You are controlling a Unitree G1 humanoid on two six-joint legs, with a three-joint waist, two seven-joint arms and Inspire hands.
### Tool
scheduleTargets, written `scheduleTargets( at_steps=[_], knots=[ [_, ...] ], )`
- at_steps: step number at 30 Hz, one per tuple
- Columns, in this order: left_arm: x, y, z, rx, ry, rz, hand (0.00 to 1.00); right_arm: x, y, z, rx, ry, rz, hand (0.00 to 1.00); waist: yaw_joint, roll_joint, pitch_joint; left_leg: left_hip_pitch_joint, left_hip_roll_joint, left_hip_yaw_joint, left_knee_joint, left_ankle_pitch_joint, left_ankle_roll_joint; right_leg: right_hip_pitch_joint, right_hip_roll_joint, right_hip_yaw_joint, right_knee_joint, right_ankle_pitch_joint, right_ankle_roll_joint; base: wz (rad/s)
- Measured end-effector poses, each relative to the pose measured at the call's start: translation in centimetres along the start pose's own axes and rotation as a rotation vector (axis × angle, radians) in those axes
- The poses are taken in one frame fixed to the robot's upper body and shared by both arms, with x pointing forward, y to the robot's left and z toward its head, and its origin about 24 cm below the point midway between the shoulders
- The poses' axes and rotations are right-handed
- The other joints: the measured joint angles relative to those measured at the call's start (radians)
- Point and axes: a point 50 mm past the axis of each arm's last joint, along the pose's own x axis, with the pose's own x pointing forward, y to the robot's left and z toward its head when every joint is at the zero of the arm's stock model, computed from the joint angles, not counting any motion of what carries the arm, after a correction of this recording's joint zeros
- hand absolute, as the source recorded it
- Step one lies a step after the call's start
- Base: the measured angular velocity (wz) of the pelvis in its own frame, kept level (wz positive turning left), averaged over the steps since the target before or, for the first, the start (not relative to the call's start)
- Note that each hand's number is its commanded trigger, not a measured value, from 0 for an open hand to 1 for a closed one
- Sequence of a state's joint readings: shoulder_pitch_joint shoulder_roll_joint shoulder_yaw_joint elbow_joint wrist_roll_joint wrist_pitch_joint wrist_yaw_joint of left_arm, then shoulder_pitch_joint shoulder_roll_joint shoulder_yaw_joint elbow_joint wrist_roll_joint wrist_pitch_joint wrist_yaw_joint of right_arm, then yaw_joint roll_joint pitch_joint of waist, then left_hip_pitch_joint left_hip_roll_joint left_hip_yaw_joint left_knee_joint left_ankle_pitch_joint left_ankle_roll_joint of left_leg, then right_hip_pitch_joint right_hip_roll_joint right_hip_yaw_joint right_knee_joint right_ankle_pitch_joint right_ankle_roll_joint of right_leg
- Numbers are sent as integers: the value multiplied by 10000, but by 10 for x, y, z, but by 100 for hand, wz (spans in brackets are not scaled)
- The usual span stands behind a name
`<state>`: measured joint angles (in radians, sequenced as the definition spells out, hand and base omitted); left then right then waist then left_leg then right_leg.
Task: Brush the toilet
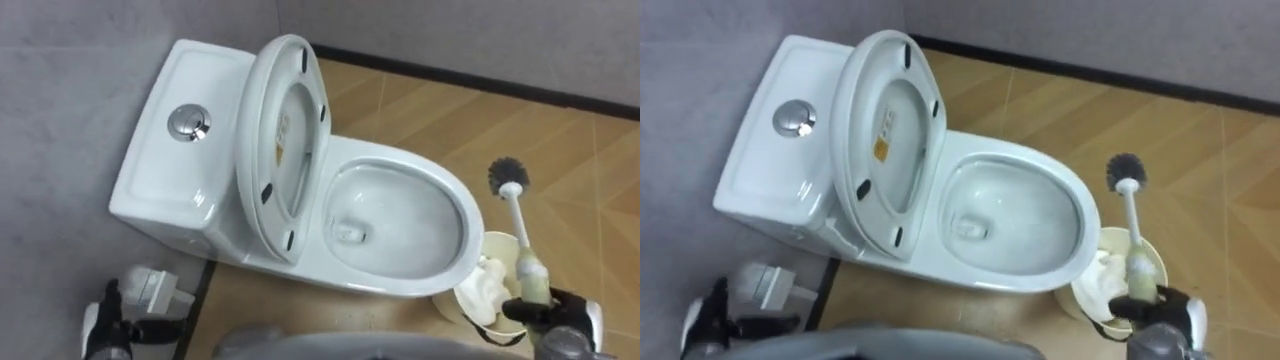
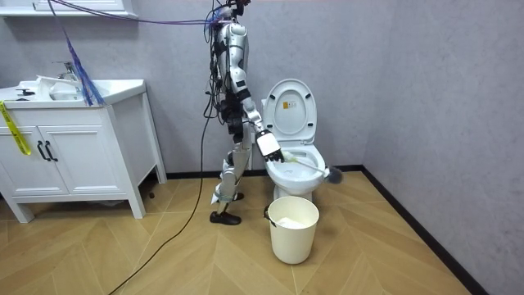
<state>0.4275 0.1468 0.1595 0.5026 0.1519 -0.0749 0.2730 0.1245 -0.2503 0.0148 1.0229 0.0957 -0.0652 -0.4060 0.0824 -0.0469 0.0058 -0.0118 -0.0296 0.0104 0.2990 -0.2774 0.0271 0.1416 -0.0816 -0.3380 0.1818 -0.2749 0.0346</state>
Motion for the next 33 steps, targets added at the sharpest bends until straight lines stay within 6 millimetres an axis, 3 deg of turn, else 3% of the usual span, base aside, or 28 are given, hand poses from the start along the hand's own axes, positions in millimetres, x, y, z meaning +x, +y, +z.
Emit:
scheduleTargets(
  at_steps=[3, 6, 10, 17, 18, 19, 20, 21, 22, 23, 24, 25, 26, 27, 28, 31, 33],
  knots=[
    [-1, 4, 30, 575, -1505, 564, 0, 0, 1, 1, -506, -362, 62, 100, 61, -66, 7, 26, -7, -423, 5, 11, -17, 168, 11, -232, 11, 2, 3, 32],
    [-8, 7, 71, 887, -3827, 1149, 0, 0, 4, 1, -1009, -442, 253, 100, 399, -192, 24, -3, -3, -526, -16, 35, -55, 178, 40, -261, -22, 4, 1, 12],
    [-9, 4, 115, 877, -5904, 1644, 0, -1, 19, 6, -1762, -752, 965, 100, 534, -224, 32, -22, -34, -597, -101, 89, -138, 189, 112, -287, -135, 30, -32, 2],
    [-16, 4, 154, 529, -7570, 2303, 0, -3, 23, 3, -2188, -876, 1457, 100, 396, -155, -3, -8, -11, -984, -183, 130, -198, 168, 198, -223, -126, 42, -54, 2],
    [-17, 3, 157, 516, -7684, 2270, 0, -3, 24, 2, -2236, -880, 1542, 100, 373, -98, -38, 72, 11, -1239, -299, 154, -226, 116, 205, -222, -31, 44, -57, -18],
    [-18, -1, 158, 507, -7737, 2150, 0, -3, 23, 2, -2273, -883, 1586, 100, 368, 41, -77, 219, 132, -1857, -497, 227, -220, -177, 202, -249, 507, 40, -58, -34],
    [-19, -2, 158, 525, -7778, 2075, 0, -3, 23, 0, -2281, -854, 1613, 100, 456, 185, -43, 366, 260, -2379, -656, 277, -232, -489, 236, -216, 1001, -23, -96, -73],
    [-20, -5, 159, 557, -7855, 1978, 0, -3, 27, 5, -2212, -1039, 1744, 100, 610, 398, -30, 402, 573, -3351, -841, 301, -263, -1214, 417, 104, 1083, -302, -432, -113],
    [-18, -1, 158, 584, -7831, 2169, 0, -2, 33, 19, -2331, -1548, 1899, 100, 588, 368, -8, 136, 725, -3436, -727, 252, -347, -1966, 491, 349, 345, 504, -570, -96],
    [-16, -1, 158, 677, -7771, 2135, 0, -1, 34, 25, -2377, -1795, 1911, 100, 495, 455, -16, -54, 827, -3360, -574, 188, -543, -2022, 492, 84, 475, 879, -716, -23],
    [-13, -5, 160, 934, -7827, 1734, 0, -2, 33, 19, -2499, -1659, 1859, 100, 142, 353, -8, -280, 815, -2657, -441, 262, -874, -1913, 474, -103, 459, 947, -743, 52],
    [-13, -9, 165, 1001, -7999, 1452, 0, -2, 29, 12, -2606, -1270, 1760, 100, -23, 157, 81, -376, 675, -2022, -606, 341, -850, -1704, 452, 144, 383, 947, -742, 54],
    [-14, -11, 168, 1004, -8126, 1384, 0, -1, 27, 9, -2660, -1130, 1710, 100, -25, 145, 82, -491, 626, -1769, -726, 448, -741, -1600, 445, 381, 331, 946, -740, 35],
    [-15, -12, 170, 1023, -8230, 1313, 0, 0, 24, 8, -2706, -1028, 1633, 100, -34, 138, 74, -844, 479, -1294, -780, 840, -429, -1466, 414, 609, 287, 915, -688, 13],
    [-15, -12, 167, 1130, -8155, 1285, 0, -1, 25, 7, -2729, -1003, 1711, 100, 23, 14, -14, -719, 441, -967, -773, 1061, -372, -1360, 340, 572, 290, 896, -634, 11],
    [-14, -13, 164, 1315, -8028, 1186, 0, 1, 24, 9, -2802, -1017, 1712, 100, 117, -60, 9, -391, 334, -974, -911, 1088, -351, -1080, 286, 277, 111, 927, -561, 11],
    [-11, -15, 159, 1441, -7820, 1050, 0, 3, 24, 15, -2973, -1200, 1702, 100, 114, 0, 34, -436, 282, -972, -926, 1085, -346, -1059, 237, 128, 9, 948, -512, 6]
  ],
)
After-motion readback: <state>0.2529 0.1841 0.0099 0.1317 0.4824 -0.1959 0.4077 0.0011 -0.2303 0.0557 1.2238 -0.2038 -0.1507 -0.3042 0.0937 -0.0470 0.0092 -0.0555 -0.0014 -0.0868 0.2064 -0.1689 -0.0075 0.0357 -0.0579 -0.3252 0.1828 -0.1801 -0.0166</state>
